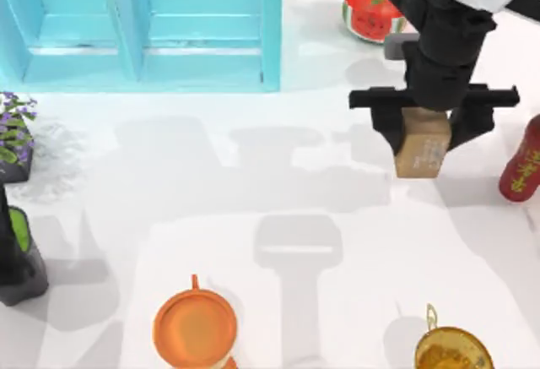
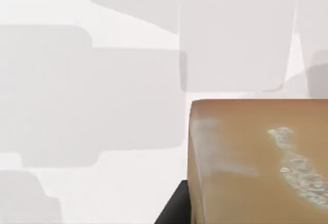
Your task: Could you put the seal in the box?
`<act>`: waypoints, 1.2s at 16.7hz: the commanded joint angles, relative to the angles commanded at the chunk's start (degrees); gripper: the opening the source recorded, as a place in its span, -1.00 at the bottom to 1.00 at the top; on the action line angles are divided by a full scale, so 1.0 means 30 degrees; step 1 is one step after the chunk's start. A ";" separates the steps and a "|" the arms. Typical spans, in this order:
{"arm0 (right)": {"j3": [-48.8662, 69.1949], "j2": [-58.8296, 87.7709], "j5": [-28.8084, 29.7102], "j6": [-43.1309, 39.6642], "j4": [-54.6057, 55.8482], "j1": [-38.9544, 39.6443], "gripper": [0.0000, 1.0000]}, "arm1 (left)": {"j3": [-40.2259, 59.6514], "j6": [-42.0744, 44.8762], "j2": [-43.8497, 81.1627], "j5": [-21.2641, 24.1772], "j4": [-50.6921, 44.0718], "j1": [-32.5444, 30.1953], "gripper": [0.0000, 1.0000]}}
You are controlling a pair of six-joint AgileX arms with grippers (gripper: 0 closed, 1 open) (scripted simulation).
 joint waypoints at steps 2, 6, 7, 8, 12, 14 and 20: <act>0.1361 -0.0294 -0.0055 -0.0052 -0.1522 0.0009 -1.00 | 0.0000 0.0000 0.0000 0.0000 0.0000 0.0000 1.00; 0.2467 -0.0680 -0.0057 -0.0061 -0.2746 -0.0069 -1.00 | 0.0000 0.0000 0.0000 0.0000 0.0000 0.0000 1.00; 0.2467 -0.0680 -0.0057 -0.0061 -0.2746 -0.0069 -1.00 | 0.0000 0.0000 0.0000 0.0000 0.0000 0.0000 1.00; 0.2467 -0.0680 -0.0057 -0.0061 -0.2746 -0.0069 -1.00 | 0.0000 0.0000 0.0000 0.0000 0.0000 0.0000 1.00; 0.2808 -0.1253 -0.0056 -0.0705 -0.2368 -0.0668 -1.00 | 0.0000 0.0000 0.0000 0.0000 0.0000 0.0000 1.00; 0.3340 -0.2366 -0.0033 -0.2141 -0.1887 -0.2112 -1.00 | 0.0000 0.0000 0.0000 0.0000 0.0000 0.0000 1.00; 0.2473 -0.5739 0.0338 -0.9481 -0.1608 -0.9709 -1.00 | 0.0000 0.0000 0.0000 0.0000 0.0000 0.0000 1.00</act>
